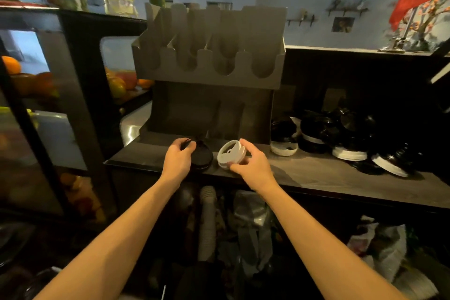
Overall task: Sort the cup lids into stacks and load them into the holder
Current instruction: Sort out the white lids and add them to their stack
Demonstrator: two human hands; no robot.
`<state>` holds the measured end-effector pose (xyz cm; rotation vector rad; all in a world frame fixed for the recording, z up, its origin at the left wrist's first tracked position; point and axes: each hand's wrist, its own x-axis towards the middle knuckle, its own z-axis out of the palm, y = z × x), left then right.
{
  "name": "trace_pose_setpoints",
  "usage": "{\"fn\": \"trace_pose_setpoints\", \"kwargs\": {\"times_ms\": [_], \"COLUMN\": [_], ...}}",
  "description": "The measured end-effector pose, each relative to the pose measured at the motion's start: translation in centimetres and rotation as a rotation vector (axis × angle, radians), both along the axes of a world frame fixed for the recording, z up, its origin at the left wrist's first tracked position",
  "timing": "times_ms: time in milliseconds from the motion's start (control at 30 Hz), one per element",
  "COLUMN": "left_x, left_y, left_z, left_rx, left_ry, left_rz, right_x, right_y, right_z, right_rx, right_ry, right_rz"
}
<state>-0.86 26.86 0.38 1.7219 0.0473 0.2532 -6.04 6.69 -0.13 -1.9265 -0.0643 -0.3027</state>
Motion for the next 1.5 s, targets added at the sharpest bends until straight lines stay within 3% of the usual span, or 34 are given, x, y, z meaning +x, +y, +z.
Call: {"fn": "trace_pose_setpoints", "kwargs": {"times_ms": [100, 267, 400, 467, 667, 967, 1500], "left_x": [0.6, 0.9, 0.0, -0.5, 0.5, 0.7, 0.7], "left_y": [1.1, 1.6, 2.4, 3.0, 4.5, 5.3, 4.4], "left_z": [-0.2, -0.2, -0.8, -1.2, -1.1, -1.0, 0.0], "left_rx": [0.16, 0.603, 0.48, 0.561, 0.688, 0.611, 0.844], "left_ry": [0.019, 0.043, -0.165, -0.222, -0.184, -0.133, -0.116], "left_rz": [0.015, 0.114, 0.057, -0.05, -0.112, -0.103, -0.111], "right_x": [0.3, 0.8, 0.7, 0.7, 1.0, 1.8, 1.3], "right_y": [0.5, 1.5, 2.2, 2.5, 3.7, 4.0, 4.1], "right_z": [0.8, 0.9, 0.4, 0.1, 0.0, -0.5, -0.7], "right_rx": [-0.184, -0.54, -0.671, -0.678, -0.755, -0.737, -0.774], "right_ry": [0.061, 0.093, 0.096, 0.067, 0.007, -0.005, -0.036], "right_rz": [-0.043, -0.131, -0.19, -0.195, -0.177, -0.185, -0.176]}}
